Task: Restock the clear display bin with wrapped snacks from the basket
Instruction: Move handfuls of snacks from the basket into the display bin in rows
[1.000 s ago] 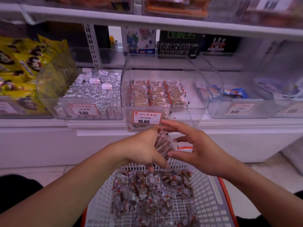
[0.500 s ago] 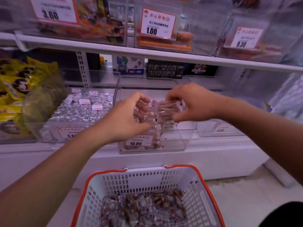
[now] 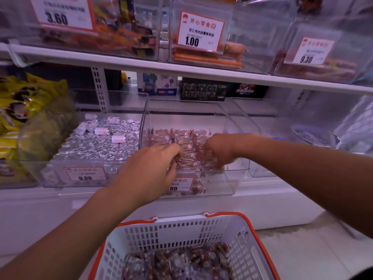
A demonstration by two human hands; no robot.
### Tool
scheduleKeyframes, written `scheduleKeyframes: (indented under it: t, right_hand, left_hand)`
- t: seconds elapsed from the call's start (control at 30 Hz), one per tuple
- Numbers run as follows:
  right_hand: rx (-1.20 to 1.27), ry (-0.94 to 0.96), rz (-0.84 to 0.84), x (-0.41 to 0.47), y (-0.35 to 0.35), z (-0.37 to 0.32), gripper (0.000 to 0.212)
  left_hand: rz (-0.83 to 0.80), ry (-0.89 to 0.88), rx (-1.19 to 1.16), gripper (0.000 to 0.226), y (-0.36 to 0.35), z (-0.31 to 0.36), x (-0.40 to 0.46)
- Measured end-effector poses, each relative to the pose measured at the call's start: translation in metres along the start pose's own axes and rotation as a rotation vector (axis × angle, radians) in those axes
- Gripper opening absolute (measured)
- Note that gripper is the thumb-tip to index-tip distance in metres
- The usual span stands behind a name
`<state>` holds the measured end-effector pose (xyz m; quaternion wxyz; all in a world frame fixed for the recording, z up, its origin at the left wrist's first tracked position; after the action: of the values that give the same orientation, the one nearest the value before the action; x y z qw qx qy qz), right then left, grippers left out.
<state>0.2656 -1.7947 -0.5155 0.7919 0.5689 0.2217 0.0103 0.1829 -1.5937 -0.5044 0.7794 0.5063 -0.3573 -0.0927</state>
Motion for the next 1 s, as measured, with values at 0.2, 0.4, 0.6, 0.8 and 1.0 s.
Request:
scheduleKeyframes:
  t: [0.2, 0.4, 0.6, 0.8, 1.0]
  right_hand:
    - [0.016, -0.015, 0.112, -0.001, 0.003, 0.000, 0.035]
    - [0.100, -0.057, 0.130, -0.007, 0.001, -0.007, 0.034]
    - [0.196, -0.085, 0.412, -0.056, 0.034, -0.009, 0.026]
    - [0.667, -0.163, 1.213, -0.138, -0.102, -0.081, 0.016]
    - [0.739, -0.126, -0.449, -0.102, -0.332, -0.172, 0.063]
  left_hand:
    - [0.017, 0.012, -0.031, 0.016, -0.001, 0.003, -0.001]
    - [0.061, 0.005, -0.090, 0.012, -0.001, 0.011, -0.004]
    - [0.289, -0.184, -0.071, 0.003, 0.012, 0.024, -0.025]
    - [-0.177, -0.247, 0.062, 0.022, -0.063, 0.037, -0.066]
    - [-1.370, 0.356, 0.108, 0.049, -0.202, 0.011, -0.197]
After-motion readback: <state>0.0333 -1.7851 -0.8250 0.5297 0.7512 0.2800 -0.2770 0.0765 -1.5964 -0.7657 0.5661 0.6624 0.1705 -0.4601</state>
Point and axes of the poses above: each hand's wrist, its own x-axis towards the middle knuckle, its own y-axis out of the back of the hand, z = x × y, the point moved 4 cm from there along x, towards the middle knuckle
